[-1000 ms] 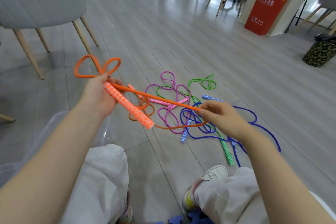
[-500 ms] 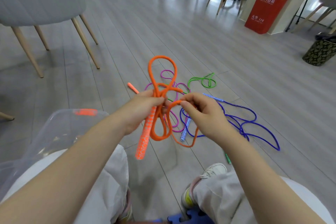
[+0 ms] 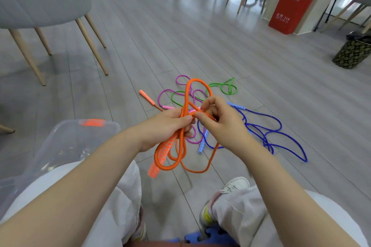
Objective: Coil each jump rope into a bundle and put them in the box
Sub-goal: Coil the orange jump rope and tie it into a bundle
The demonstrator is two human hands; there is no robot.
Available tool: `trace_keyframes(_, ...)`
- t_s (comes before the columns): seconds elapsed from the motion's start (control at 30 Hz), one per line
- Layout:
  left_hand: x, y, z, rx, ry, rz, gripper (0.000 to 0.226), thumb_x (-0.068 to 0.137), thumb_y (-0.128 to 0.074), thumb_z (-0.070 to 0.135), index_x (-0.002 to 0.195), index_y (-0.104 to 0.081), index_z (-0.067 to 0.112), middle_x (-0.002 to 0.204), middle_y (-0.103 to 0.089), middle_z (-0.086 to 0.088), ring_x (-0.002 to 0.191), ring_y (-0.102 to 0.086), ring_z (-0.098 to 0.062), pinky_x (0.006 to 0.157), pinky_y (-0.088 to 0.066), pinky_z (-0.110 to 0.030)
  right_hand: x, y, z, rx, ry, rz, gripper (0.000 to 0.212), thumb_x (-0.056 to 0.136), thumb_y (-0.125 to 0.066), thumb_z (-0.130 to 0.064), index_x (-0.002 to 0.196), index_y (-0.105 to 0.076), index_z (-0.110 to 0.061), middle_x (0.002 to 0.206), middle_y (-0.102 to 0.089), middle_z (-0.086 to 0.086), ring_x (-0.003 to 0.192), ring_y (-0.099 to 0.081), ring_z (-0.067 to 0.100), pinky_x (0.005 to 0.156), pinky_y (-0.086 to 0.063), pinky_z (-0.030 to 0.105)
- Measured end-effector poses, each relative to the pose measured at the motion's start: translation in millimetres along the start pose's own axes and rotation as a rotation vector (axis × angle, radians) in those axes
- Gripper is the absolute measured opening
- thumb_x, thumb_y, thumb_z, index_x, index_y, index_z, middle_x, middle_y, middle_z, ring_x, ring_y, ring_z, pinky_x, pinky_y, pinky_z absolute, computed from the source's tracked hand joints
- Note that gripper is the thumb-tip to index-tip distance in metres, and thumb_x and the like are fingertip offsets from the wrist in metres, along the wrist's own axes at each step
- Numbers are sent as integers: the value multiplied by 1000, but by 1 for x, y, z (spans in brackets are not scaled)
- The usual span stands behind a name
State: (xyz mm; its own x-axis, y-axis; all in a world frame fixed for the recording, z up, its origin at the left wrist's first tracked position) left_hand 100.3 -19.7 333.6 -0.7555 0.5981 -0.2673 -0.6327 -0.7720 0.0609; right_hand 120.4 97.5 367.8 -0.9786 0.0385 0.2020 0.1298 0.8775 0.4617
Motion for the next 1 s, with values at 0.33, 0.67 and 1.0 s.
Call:
trace_keyframes(0.33, -9, 85, 21, 27, -67, 359, 17, 99, -41, 2, 90, -55, 8, 87, -64, -10, 72, -62, -11, 54, -51, -14, 10, 54, 27, 8, -184, 50, 9, 95, -59, -18, 87, -64, -19, 66, -51, -2, 59, -41, 10, 60, -35, 27)
trace_keyframes(0.67, 2, 55, 2, -201, 5, 353, 5, 76, -58, 5, 78, -57, 10, 60, -59, -3, 66, -56, -19, 64, -46, -29, 1, 14, -1, 377, -185, 153, 21, 97, -49, -2, 95, -65, -15, 68, -60, -6, 60, -53, 8, 60, -49, 20)
trace_keyframes(1.0, 1, 7, 13, 122, -105, 166, 22, 99, -48, 15, 101, -63, 32, 91, -66, 4, 83, -58, -11, 86, -51, -35, 0, 7, -8, 525, -163, 176, 13, 92, -60, -2, 96, -69, -10, 85, -73, 7, 76, -68, 13, 74, -55, 23)
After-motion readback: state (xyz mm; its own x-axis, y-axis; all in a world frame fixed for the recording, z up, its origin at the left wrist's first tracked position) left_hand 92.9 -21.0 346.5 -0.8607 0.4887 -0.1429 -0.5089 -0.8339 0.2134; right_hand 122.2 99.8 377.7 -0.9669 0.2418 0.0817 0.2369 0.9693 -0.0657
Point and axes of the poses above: each hand's wrist, its own x-axis towards the middle knuckle, its own y-axis out of the back of the hand, z = x × y, the point moved 10 cm from there along x, towards the middle knuckle
